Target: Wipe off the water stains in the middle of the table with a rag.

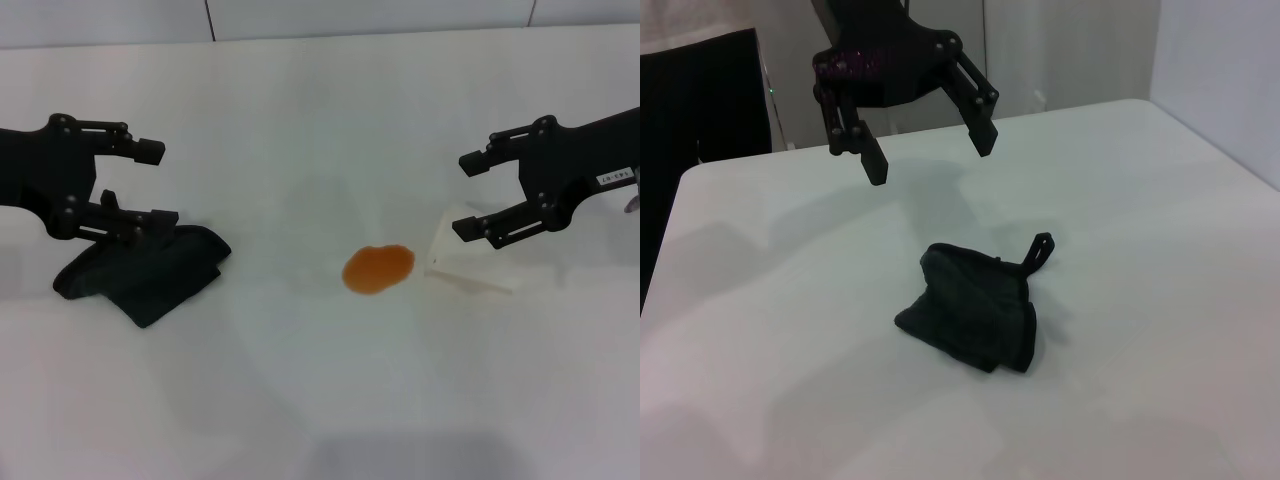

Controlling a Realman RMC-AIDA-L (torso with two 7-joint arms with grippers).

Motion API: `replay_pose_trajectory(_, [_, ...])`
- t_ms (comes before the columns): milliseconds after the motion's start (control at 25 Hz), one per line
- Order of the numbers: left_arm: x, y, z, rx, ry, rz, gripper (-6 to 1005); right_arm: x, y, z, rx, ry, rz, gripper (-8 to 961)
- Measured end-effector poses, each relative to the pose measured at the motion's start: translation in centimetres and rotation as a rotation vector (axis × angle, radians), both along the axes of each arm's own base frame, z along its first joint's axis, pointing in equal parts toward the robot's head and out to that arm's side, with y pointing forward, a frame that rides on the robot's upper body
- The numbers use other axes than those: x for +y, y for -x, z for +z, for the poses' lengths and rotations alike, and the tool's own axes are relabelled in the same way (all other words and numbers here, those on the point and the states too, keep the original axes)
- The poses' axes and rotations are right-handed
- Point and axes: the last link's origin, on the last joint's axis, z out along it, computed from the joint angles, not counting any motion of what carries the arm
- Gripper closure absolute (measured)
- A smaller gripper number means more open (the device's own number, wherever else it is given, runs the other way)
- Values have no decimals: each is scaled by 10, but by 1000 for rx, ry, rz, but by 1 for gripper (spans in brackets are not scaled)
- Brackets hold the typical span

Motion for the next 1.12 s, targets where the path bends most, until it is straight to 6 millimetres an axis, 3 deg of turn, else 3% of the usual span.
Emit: replay_pose_trajectory(1120, [1,0,1,20,-2,-3,154,5,1,-7,-127,30,-58,149])
